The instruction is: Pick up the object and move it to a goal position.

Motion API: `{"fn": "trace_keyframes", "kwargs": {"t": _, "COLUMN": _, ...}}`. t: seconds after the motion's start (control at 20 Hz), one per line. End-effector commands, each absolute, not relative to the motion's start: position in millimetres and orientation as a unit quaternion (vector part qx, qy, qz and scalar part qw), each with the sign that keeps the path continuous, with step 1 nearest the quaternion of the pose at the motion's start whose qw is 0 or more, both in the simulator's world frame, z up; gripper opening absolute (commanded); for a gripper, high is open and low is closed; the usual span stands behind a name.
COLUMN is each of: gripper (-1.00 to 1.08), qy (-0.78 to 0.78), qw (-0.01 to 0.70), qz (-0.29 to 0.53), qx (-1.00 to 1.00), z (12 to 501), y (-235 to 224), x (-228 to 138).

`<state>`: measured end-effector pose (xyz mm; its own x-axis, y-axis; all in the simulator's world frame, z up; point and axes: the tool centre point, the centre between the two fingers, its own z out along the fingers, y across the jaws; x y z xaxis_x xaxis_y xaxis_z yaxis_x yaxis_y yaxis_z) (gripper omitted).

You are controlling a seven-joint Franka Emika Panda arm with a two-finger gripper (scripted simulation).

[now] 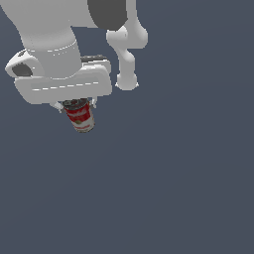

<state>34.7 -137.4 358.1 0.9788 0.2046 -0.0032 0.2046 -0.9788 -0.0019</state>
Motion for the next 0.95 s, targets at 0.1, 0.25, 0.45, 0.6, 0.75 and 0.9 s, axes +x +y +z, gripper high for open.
{"fn": "trace_keyframes", "kwargs": {"t": 0.1, "gripper": -1.00, "qy": -0.103, "qw": 0.000, "qz": 0.000, "qx": -0.995, "z": 384.0, "y": -144.5, "x": 43.6}}
{"fn": "trace_keyframes", "kwargs": {"t": 0.25, "gripper": -1.00, "qy": -0.103, "qw": 0.000, "qz": 0.000, "qx": -0.995, "z": 395.0, "y": -147.4, "x": 47.9}}
{"fn": "trace_keyframes", "kwargs": {"t": 0.45, "gripper": -1.00, "qy": -0.103, "qw": 0.000, "qz": 0.000, "qx": -0.995, "z": 405.0, "y": -150.4, "x": 52.0}}
{"fn": "trace_keyframes", "kwargs": {"t": 0.6, "gripper": -1.00, "qy": -0.103, "qw": 0.000, "qz": 0.000, "qx": -0.995, "z": 409.7, "y": -151.9, "x": 54.1}}
{"fn": "trace_keyframes", "kwargs": {"t": 0.75, "gripper": -1.00, "qy": -0.103, "qw": 0.000, "qz": 0.000, "qx": -0.995, "z": 412.4, "y": -152.7, "x": 55.4}}
{"fn": "trace_keyframes", "kwargs": {"t": 0.9, "gripper": -1.00, "qy": -0.103, "qw": 0.000, "qz": 0.000, "qx": -0.995, "z": 413.3, "y": -153.0, "x": 55.8}}
